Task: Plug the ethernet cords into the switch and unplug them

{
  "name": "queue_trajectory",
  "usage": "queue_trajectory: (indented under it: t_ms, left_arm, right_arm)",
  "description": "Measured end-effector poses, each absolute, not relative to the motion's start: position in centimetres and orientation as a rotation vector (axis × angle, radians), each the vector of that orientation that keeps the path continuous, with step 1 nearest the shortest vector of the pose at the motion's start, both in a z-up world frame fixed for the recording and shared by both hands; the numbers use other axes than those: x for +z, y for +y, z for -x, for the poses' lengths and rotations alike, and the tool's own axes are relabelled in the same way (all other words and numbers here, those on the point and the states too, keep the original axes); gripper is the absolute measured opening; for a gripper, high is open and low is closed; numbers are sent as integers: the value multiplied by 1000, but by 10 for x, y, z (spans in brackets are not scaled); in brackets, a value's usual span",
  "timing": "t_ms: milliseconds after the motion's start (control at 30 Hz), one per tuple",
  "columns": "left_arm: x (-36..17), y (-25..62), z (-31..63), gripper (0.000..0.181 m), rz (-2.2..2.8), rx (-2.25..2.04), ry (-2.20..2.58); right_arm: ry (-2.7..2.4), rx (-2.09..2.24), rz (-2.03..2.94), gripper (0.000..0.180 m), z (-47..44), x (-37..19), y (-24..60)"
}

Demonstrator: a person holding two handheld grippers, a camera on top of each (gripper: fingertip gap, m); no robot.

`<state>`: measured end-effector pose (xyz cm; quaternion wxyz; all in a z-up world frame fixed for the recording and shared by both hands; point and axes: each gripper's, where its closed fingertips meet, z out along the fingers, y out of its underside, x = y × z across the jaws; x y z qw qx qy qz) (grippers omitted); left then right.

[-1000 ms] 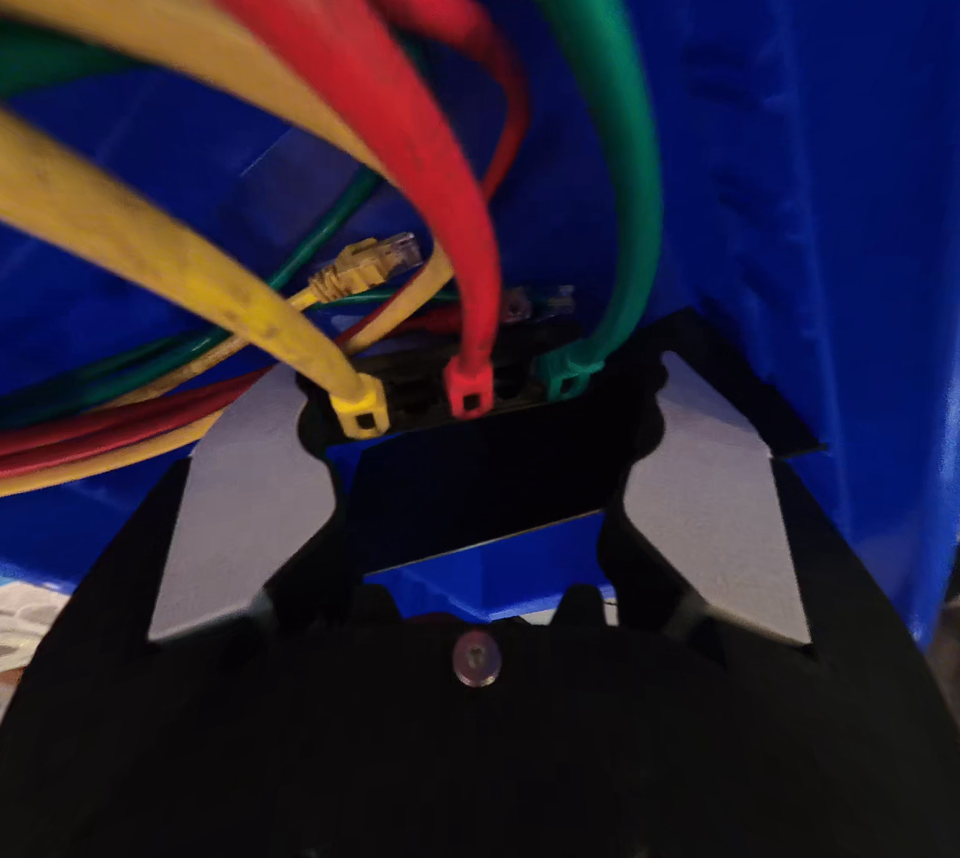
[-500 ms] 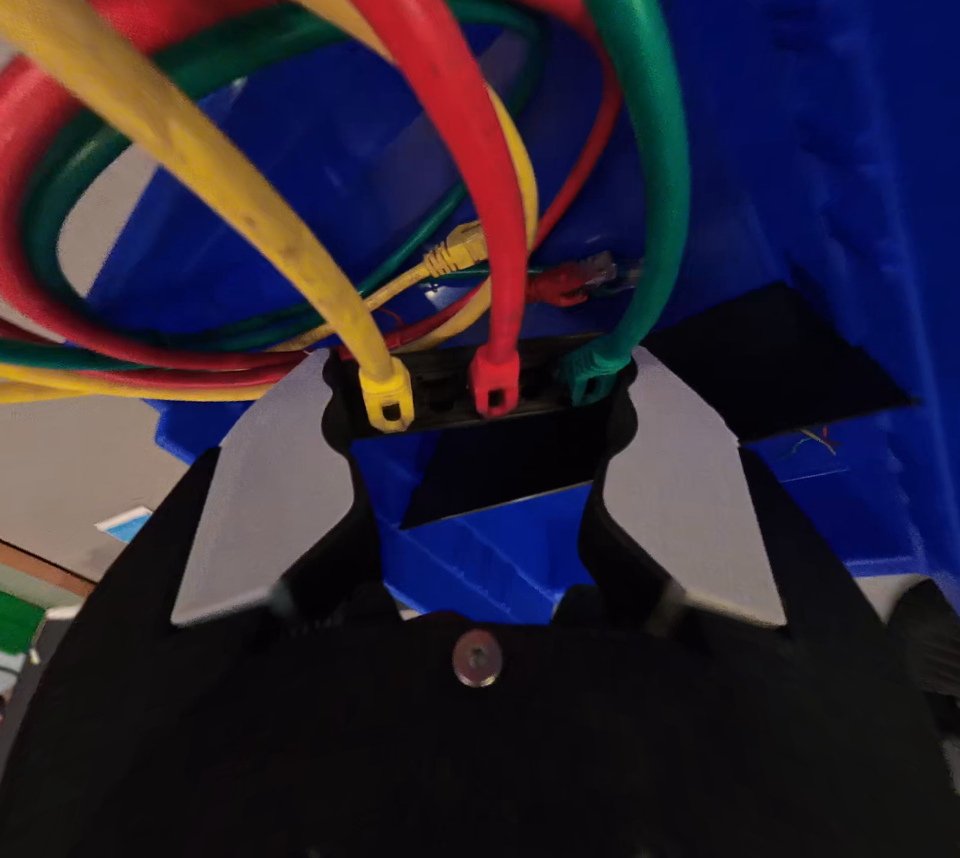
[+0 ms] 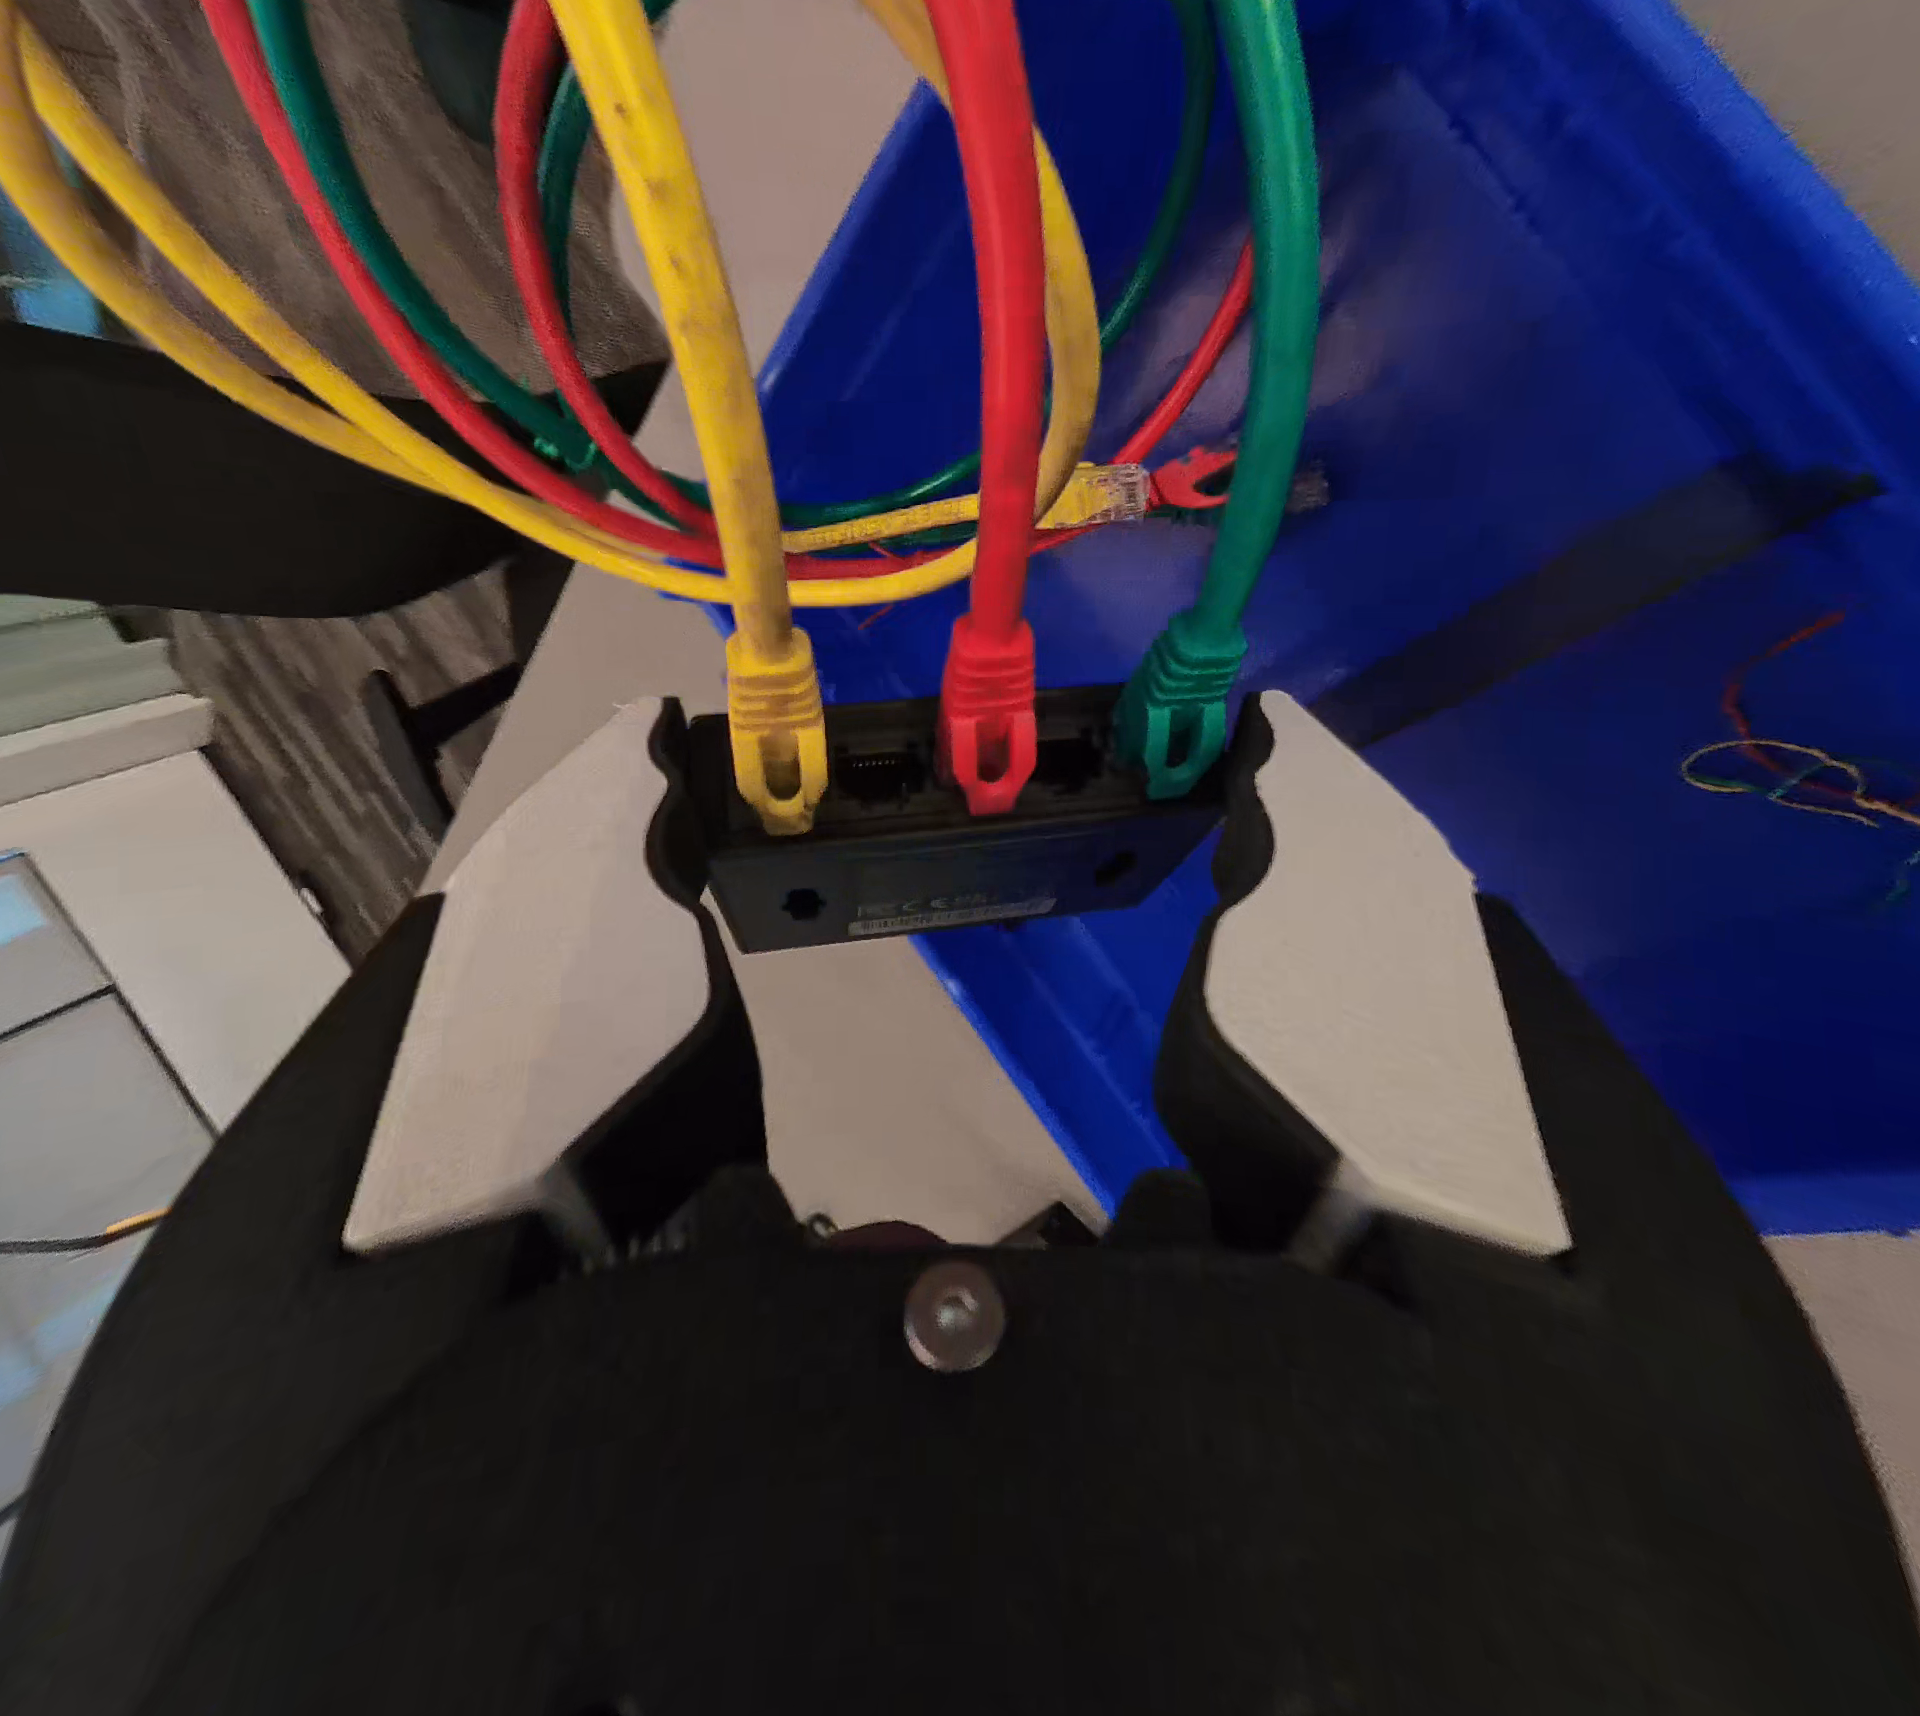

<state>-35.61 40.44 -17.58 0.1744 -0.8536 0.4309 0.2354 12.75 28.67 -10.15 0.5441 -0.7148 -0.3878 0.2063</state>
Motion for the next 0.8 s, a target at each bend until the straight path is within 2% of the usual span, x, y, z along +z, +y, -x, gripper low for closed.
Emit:
queue_trajectory:
  t_ms: [467,600,800]
  left_arm:
    - [-118,386,342,92,2194,725,1205]
    - [-138,375,336,92,2278,639,1219]
    - [-196,359,317,92,2530,394,1336]
  right_arm:
    - [-938,511,1656,38,-121,-93,281]
    - [-936,513,1658,38,-122,-93,280]
    - [-929,524,1662,38,-123,-93,281]
